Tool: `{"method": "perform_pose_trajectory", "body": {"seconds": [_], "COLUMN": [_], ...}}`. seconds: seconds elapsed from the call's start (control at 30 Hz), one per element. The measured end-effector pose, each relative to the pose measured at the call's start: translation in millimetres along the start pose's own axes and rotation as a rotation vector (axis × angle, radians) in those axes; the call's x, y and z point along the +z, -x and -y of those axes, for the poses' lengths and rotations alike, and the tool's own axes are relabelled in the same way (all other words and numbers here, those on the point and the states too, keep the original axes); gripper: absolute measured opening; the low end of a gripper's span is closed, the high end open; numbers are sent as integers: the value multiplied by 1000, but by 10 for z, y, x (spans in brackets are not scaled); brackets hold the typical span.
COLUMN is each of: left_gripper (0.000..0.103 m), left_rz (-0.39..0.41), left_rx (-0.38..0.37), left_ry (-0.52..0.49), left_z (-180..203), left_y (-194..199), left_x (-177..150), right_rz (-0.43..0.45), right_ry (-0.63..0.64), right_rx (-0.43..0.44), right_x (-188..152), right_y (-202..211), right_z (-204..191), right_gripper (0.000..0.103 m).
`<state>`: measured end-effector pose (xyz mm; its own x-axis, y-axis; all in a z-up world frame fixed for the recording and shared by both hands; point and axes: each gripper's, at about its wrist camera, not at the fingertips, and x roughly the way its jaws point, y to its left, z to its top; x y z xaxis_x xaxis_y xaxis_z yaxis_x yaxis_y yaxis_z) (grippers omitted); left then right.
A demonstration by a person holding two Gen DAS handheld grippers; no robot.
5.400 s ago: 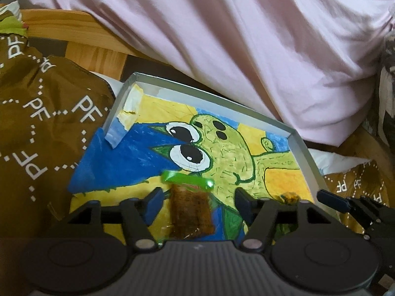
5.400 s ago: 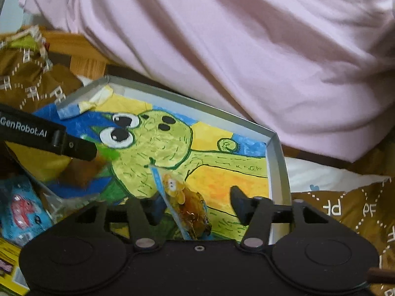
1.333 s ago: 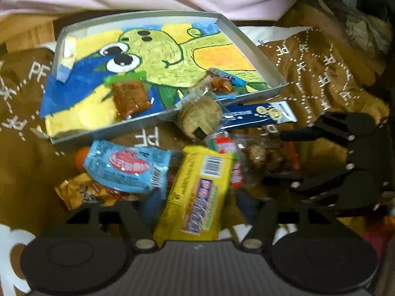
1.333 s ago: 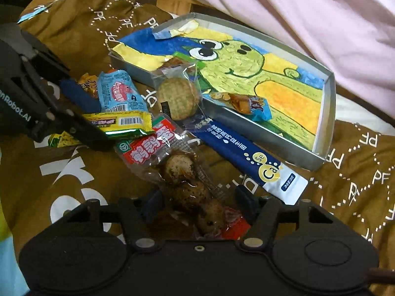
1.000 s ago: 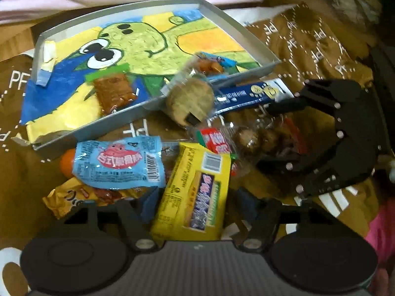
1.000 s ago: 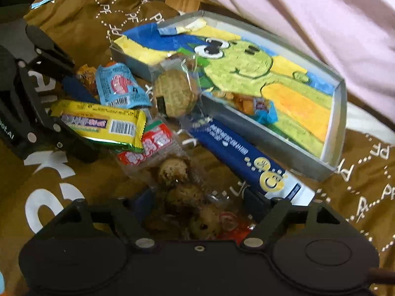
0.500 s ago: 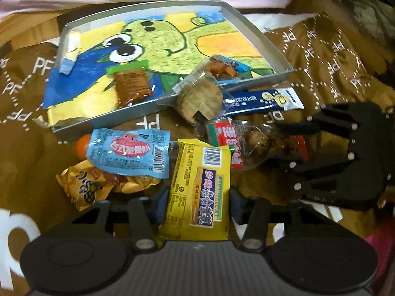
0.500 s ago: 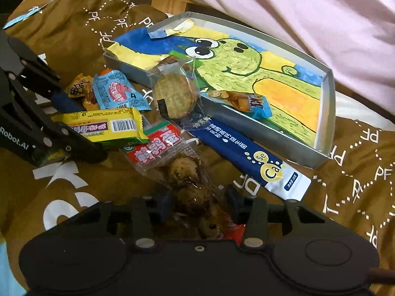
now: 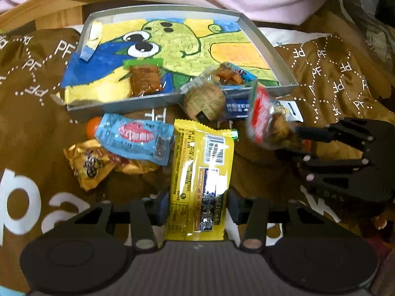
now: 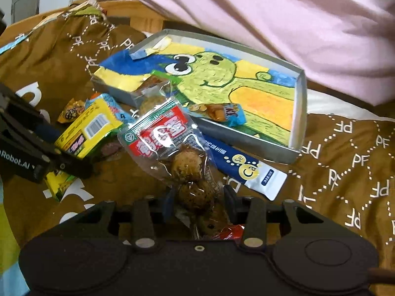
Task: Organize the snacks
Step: 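Grasp and lift the yellow bar with the left tool while the right tool lifts the egg pack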
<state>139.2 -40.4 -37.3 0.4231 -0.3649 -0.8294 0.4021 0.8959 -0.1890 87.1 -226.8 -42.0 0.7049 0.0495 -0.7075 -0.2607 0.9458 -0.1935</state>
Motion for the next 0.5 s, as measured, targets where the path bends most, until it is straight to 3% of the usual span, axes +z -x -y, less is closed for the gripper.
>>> {"method": "perform_pose_trajectory", "body": {"seconds": [0.27, 0.5], "left_gripper": [50, 50], "left_rz": [39, 133], "left_rx": [-9, 9], "left_ry": [69, 106], "left_z": [35, 30], "left_y": [143, 417], "left_x": [-72, 63], "right_rz": [71, 144], "right_ry": [-46, -100], "right_rx": [-21, -34], "right_x": [-22, 57], "right_y": [245, 439], "right_z": [1, 26], "right_gripper": [43, 44]}}
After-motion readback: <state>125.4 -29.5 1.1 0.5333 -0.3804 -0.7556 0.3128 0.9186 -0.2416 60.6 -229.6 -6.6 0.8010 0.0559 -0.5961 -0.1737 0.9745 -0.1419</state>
